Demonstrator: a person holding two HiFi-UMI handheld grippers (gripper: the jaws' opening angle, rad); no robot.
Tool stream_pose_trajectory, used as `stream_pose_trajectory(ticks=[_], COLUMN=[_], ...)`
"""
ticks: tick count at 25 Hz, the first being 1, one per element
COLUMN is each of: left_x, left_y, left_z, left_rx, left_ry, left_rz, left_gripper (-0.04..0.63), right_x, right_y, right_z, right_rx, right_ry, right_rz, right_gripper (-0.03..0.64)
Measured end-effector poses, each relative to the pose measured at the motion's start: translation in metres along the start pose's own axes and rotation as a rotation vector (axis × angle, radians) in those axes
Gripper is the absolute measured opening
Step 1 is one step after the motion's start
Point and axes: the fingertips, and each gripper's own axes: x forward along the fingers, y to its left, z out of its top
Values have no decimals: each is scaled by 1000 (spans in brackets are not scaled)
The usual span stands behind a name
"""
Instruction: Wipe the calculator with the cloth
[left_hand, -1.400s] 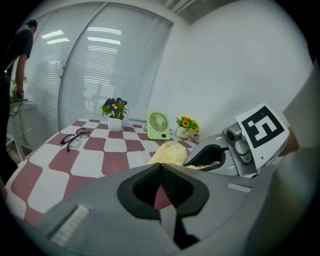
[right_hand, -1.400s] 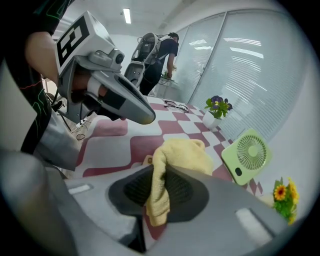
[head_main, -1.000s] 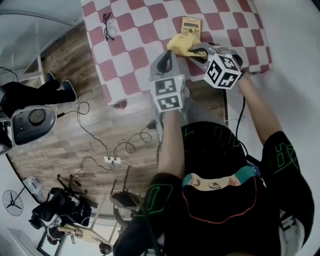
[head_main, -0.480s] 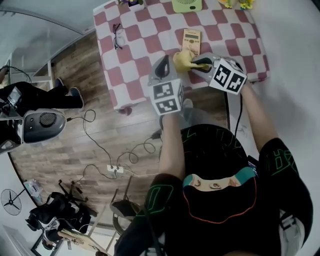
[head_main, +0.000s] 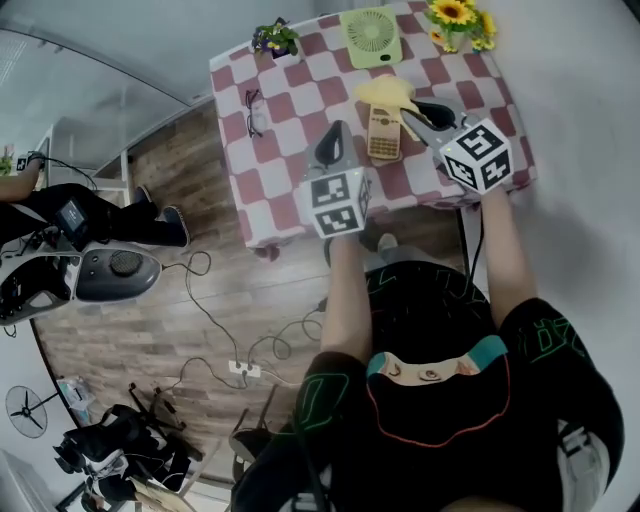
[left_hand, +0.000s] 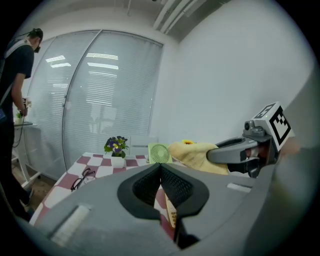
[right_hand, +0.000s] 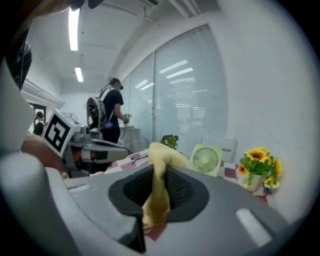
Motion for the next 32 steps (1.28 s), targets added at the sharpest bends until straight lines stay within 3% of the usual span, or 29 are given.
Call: stream_pose_trajectory(ticks=[7,14,22,32], left_x=[12,27,37,42], left_y=[-2,-16,-39,-38], left_z=[48,90,120,129], left_rx=[70,139,175,185], left_ry=[-72,-139,-191,-206], left_rz=[-19,-61,-105,-104], left_gripper=[11,11,10,10], right_x=[-32,-69,-94,-94], right_y=[-61,-105,-125,-133], right_z=[32,45,56,65], right_rx=[251,289,276,237], right_ry=[-175,-274,-322,-353], right_rz=[-253,-426,-485,-494], right_gripper=[63,63,63,63])
